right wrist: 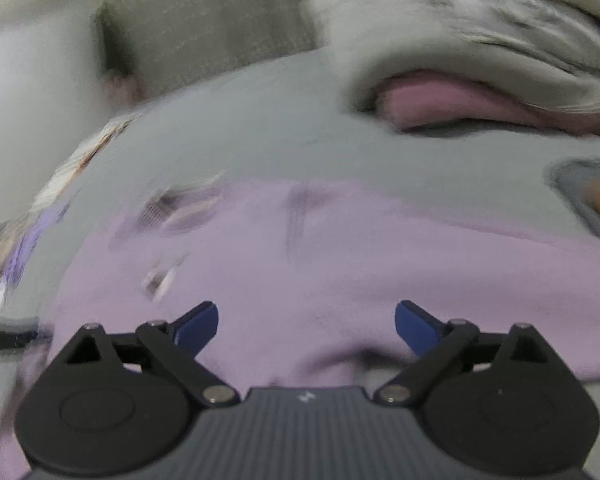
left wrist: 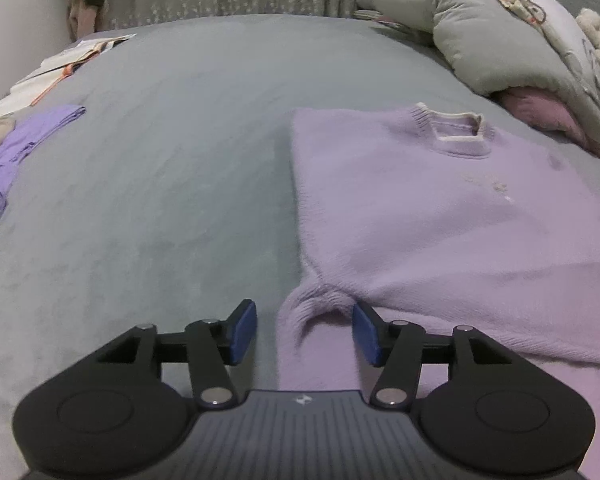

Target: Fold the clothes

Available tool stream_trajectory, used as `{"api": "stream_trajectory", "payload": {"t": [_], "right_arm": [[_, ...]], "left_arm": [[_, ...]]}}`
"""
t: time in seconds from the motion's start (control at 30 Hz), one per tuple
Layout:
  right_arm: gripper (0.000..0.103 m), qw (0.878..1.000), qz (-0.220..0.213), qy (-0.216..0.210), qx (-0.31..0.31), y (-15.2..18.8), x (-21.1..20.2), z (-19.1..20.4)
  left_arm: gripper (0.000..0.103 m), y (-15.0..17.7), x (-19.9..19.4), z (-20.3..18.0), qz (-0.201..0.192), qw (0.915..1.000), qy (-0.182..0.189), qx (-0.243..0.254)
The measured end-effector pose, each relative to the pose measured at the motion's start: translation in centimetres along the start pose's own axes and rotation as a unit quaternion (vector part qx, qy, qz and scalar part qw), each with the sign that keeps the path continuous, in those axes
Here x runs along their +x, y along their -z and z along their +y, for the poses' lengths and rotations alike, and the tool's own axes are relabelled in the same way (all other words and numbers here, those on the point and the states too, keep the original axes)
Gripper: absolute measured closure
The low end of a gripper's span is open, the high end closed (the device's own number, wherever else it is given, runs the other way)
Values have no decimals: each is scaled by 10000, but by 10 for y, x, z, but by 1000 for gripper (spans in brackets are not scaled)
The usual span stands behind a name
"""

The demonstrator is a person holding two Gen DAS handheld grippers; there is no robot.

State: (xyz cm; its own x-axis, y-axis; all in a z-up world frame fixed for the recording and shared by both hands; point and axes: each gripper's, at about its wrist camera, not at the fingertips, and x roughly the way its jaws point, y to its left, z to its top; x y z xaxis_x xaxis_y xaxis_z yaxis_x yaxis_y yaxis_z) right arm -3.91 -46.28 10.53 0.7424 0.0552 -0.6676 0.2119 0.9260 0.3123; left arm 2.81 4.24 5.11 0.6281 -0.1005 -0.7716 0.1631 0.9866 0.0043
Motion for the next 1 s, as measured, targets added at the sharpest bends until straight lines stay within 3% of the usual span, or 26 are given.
{"api": "stream_trajectory", "payload": {"t": [0.07,0.2,0.27,0.37,0.43,0.5,0.57,0.7,0.8,0.9,0.97,1.0], "right_arm": [[4,9956,-320,238,853,-8,-15,-38],[4,9677,-807,984,2175,-7,-44,-108],[4,9529,-995,1311,2549,-4,-58,-131],[4,9291,-1355,1456,3117,-1,-81,-164],[4,9207,-1509,1669,3190,0,-95,-177],[4,9183,-1557,1965,3063,0,-102,-188],[4,9239,-1418,2173,2813,-1,-99,-197],[8,9295,-1327,2068,2750,3,-86,-206],[19,9357,-1279,2011,2600,1,-77,-207],[39,9416,-1124,2363,2121,-6,-65,-198],[81,9410,-1081,2606,1869,-9,-61,-192],[90,9405,-1089,2660,1814,-10,-61,-189]], "left_arm": [[50,1,-3,5,-51,9998,-157,75],[51,0,-11,19,-78,9986,226,-474],[51,0,-15,17,-149,9986,235,-455],[51,0,-21,8,-225,9983,338,-413],[51,0,-20,5,-202,9981,392,-435],[51,0,-19,4,-156,9979,399,-486],[51,0,-15,8,-30,9965,432,-719],[51,2,-9,24,174,9857,796,-1476],[50,4,-7,25,218,9829,860,-1614],[50,6,-8,22,214,9831,843,-1612],[50,5,-8,22,217,9817,885,-1671],[50,6,-8,22,217,9806,919,-1715]]}}
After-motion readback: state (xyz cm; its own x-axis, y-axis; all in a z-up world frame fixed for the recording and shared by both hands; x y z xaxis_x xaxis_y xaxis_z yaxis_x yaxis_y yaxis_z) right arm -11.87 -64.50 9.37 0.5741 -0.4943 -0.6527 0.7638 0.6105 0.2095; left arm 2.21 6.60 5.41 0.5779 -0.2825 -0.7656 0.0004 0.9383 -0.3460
